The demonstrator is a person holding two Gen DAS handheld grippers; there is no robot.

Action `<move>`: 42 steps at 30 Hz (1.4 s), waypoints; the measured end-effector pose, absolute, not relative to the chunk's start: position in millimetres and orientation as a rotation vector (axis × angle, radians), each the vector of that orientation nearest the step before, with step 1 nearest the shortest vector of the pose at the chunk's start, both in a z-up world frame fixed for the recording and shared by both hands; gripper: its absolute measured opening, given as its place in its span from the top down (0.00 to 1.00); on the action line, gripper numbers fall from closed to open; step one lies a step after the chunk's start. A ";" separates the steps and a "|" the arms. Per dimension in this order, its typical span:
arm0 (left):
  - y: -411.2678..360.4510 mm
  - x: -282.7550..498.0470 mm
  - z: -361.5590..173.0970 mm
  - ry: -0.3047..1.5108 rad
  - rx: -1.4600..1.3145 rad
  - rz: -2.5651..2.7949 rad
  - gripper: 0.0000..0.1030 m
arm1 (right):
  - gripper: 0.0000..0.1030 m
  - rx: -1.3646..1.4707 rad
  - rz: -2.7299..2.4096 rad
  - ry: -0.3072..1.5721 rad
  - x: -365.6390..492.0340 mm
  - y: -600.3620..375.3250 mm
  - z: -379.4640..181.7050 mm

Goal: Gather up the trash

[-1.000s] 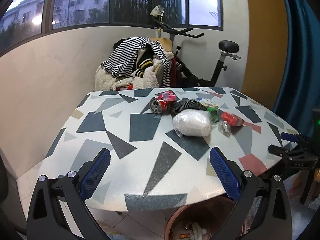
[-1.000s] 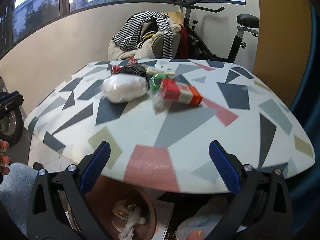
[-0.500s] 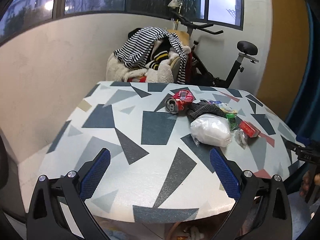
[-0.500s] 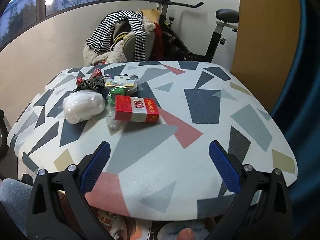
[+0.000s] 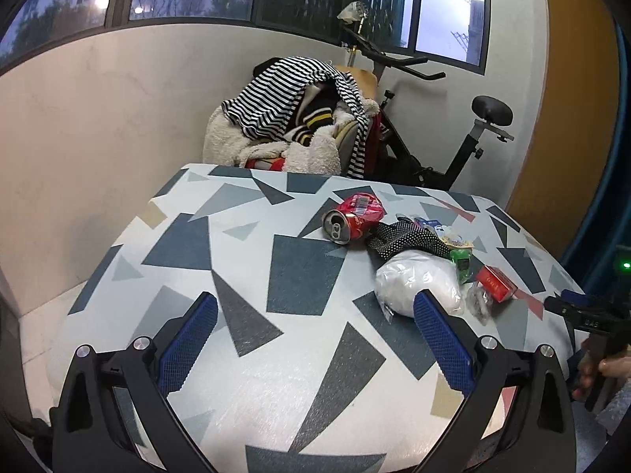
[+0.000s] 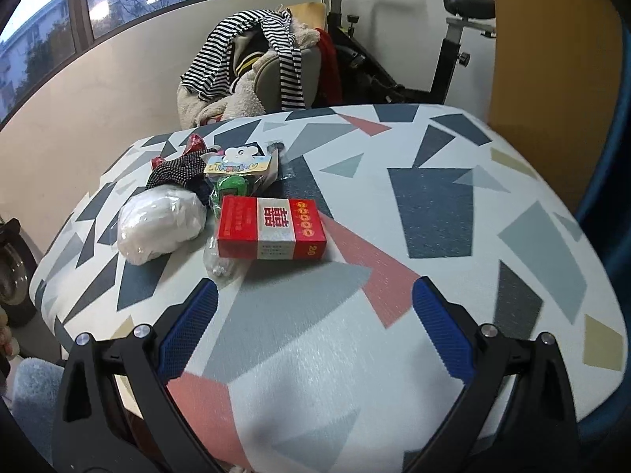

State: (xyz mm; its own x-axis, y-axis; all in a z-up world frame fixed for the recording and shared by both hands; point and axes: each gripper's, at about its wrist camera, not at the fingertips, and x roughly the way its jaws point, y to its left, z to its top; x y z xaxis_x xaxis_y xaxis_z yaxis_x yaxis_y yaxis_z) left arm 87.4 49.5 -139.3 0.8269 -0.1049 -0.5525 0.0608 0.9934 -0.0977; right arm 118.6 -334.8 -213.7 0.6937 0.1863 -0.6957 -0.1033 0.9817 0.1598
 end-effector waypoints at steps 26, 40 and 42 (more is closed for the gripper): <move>15.3 131.6 -160.6 0.710 -0.182 -0.291 0.06 | 0.06 0.165 0.234 0.845 209.3 -291.1 -241.1; 1.6 138.8 -169.2 0.736 -0.197 -0.335 0.06 | 0.06 0.264 0.296 0.881 218.3 -309.7 -247.7; 1.0 140.8 -170.7 0.745 -0.209 -0.342 0.07 | 0.06 0.263 0.301 0.870 216.8 -310.3 -247.8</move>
